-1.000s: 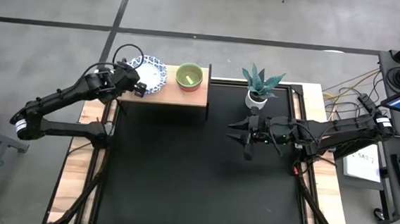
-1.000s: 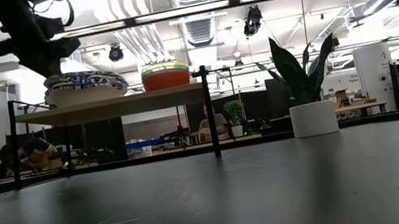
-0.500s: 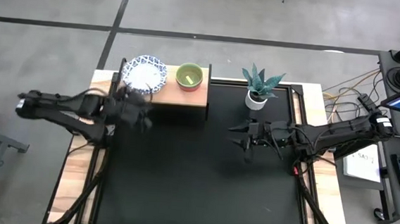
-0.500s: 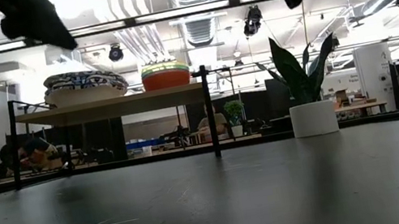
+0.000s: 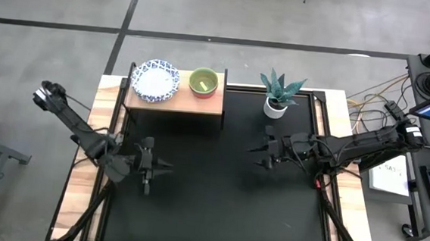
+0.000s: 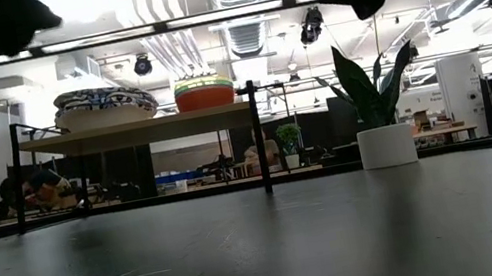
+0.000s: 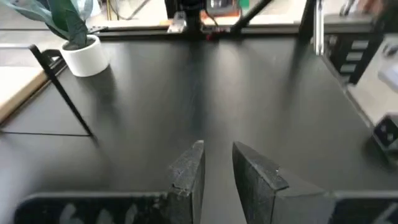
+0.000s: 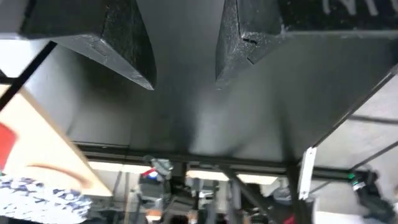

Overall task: Place and stack bowls onto a shelf
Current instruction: Return to Home Position

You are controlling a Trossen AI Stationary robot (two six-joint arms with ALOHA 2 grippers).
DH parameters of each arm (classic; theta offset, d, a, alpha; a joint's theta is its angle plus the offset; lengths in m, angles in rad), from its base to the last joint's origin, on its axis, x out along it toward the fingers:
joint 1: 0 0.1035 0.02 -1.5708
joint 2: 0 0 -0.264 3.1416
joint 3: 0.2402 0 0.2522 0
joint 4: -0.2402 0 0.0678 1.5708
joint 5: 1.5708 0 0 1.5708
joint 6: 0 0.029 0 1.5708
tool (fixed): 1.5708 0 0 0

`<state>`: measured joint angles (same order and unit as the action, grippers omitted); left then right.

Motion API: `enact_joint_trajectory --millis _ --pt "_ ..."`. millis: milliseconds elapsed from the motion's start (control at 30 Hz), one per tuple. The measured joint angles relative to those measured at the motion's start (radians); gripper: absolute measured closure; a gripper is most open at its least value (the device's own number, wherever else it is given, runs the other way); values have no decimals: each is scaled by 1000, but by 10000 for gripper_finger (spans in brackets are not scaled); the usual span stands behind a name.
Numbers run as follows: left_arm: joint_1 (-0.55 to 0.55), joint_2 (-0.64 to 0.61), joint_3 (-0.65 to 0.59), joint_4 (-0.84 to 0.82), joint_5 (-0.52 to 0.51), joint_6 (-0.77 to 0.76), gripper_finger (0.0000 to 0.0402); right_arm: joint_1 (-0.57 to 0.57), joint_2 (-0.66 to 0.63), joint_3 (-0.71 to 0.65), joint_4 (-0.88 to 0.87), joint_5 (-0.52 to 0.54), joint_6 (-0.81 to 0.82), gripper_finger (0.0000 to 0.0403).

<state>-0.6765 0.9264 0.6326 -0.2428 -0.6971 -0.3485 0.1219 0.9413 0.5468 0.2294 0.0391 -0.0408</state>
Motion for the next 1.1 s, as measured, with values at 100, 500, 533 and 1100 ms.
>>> enact_joint_trajectory --millis 100,500,533,1100 --pt "11 -1 -100 168 -9 8 338 0 -13 -14 -5 -21 -19 250" --pt "251 -76 -338 538 74 202 338 -50 -149 -158 128 -21 -73 250" --pt "284 -91 -344 531 112 211 339 -61 -162 -166 129 -21 -76 250" --pt "488 -538 -388 156 424 185 399 -223 -367 -287 128 -200 -42 250"
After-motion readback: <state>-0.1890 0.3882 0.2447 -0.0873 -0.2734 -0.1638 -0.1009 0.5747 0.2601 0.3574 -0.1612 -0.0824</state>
